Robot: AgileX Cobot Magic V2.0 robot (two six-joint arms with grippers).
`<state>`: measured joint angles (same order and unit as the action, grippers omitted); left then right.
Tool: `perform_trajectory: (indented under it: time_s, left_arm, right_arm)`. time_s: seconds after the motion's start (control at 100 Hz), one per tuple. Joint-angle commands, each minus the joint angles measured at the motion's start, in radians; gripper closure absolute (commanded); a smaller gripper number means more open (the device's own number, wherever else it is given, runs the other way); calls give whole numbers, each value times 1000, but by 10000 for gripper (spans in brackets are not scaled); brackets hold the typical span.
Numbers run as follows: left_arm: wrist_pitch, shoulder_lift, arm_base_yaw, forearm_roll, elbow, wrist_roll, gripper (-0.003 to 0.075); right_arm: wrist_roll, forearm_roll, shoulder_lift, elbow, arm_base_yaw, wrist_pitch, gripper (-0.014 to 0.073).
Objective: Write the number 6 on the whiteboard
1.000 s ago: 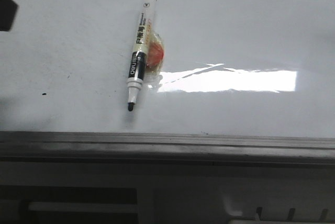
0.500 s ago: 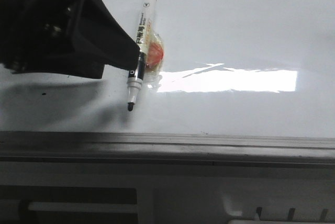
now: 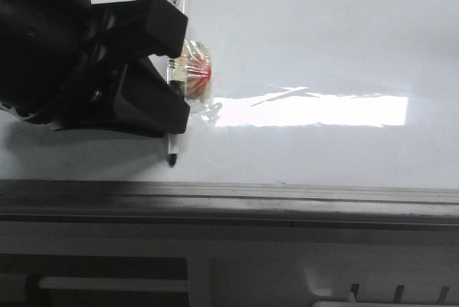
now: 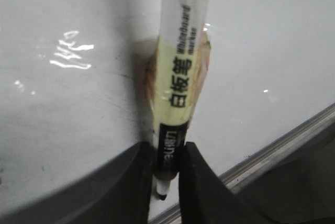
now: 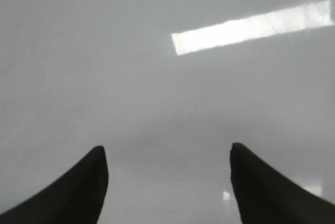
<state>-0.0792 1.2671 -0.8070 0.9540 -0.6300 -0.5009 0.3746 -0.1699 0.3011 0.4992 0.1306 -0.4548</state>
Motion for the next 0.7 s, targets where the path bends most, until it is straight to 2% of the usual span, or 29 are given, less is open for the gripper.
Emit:
perform_trajectory:
  time_s: [0.0,0.09,0.14,0.19,0.31,0.38,0.47,0.59,0.69]
  left_arm:
    - [34,-42,-3,-1,-29,-1,739]
    - [29,-83,-3,-57,-32,-2,739]
    - [11,-109,-3,-133,-40,-18,739]
    - [-42,-136,-3,-217,-57,-62,739]
    - [-298,-175,-11,-390,-141,-281,739]
    - [-444,-181,-20,-415,-185,-415,739]
    - [-552,-182,-20,-415,-231,-540,739]
    - [-559,-183,-20,-413,-247,-563,739]
    - [-561,-183,-20,-413,-248,-568,739]
  right_arm:
    - [-44,16,18,33,14,111,147]
    - [-127,78,18,33,55,113,147]
    - [-222,135,25,33,87,114,147]
    - [-375,210,37,35,129,112,147]
    - [-687,399,96,53,259,55,147]
    - [-789,464,150,65,347,22,147]
    - [-828,469,223,73,473,32,146]
    - [-839,469,313,87,638,112,146]
    - [-839,467,387,93,747,255,146]
